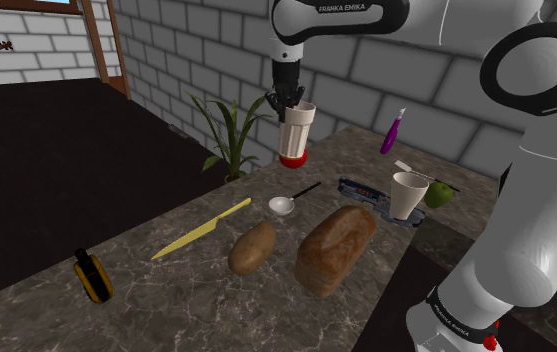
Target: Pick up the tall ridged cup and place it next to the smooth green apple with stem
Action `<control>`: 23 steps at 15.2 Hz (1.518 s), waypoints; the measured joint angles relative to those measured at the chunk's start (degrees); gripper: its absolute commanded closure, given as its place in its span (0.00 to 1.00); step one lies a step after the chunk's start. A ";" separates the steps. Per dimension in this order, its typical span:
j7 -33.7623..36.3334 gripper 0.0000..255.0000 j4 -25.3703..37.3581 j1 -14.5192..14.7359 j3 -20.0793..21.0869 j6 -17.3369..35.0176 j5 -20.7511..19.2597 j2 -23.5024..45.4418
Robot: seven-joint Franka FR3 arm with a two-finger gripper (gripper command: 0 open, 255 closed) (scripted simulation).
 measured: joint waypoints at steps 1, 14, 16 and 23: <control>-0.08 1.00 0.85 0.04 0.02 -0.89 0.02 -0.04; -0.91 1.00 14.66 0.87 0.19 -11.95 -0.44 2.70; -1.14 1.00 16.94 0.97 0.18 -13.74 -0.55 3.18; -6.44 1.00 5.92 -3.17 -1.80 -10.58 0.63 -5.41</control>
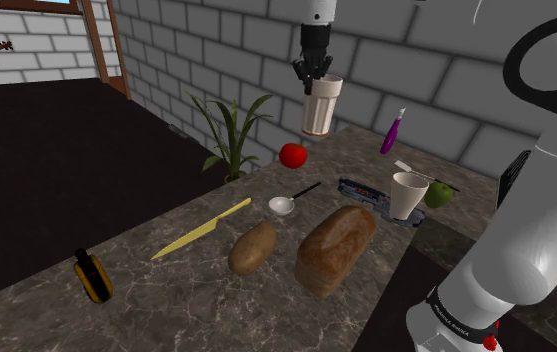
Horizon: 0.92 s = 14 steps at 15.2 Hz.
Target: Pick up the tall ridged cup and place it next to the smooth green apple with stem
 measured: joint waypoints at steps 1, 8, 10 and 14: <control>-1.11 1.00 -1.93 -0.73 -0.48 0.49 0.18 -1.60; -9.42 1.00 -15.06 -5.30 -4.69 4.05 0.64 -12.33; -11.71 1.00 -17.38 -6.37 -5.98 4.79 0.49 -14.20; -16.83 1.00 -21.57 -8.64 -9.00 5.98 -0.17 -17.92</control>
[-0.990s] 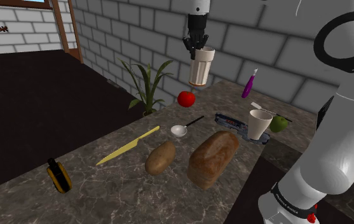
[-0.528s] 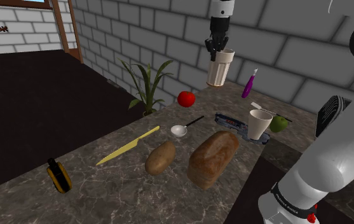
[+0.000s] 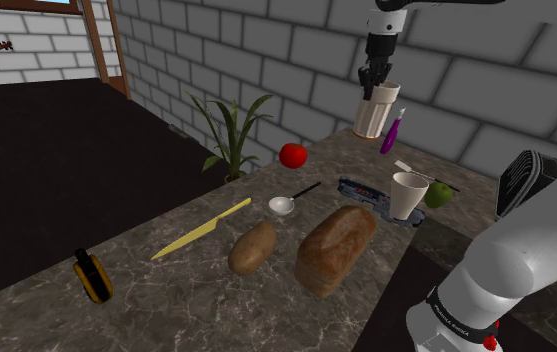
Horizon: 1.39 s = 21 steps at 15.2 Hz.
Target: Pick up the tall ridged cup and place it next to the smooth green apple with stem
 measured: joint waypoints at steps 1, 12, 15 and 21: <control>-1.28 1.00 -1.34 -0.57 -0.80 0.56 -0.20 -0.97; -15.58 1.00 -6.39 -6.42 -9.91 2.81 -3.03 -6.10; -19.75 1.00 -6.23 -7.99 -12.69 3.26 -3.73 -6.24; -28.12 1.00 -4.92 -10.94 -18.32 4.90 -4.49 -4.80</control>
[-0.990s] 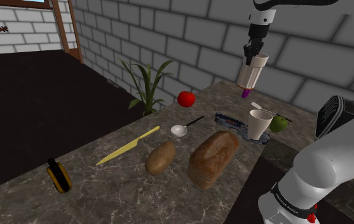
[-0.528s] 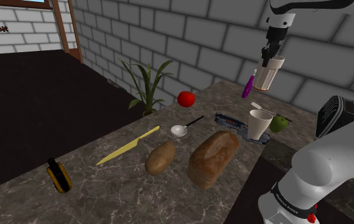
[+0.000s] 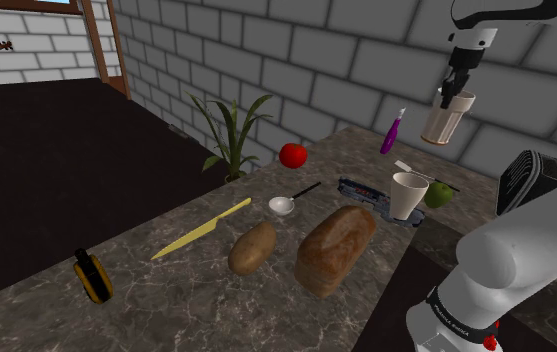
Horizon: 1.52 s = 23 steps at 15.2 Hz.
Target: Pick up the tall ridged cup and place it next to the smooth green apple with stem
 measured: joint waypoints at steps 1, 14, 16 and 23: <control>-1.41 1.00 0.20 -0.50 -0.94 0.23 -0.10 0.16; -23.51 1.00 13.92 -8.05 -14.70 1.78 5.99 13.52; -24.93 1.00 13.99 -8.73 -15.45 2.86 6.78 14.73; -24.37 1.00 7.82 -8.74 -15.46 8.36 6.23 13.97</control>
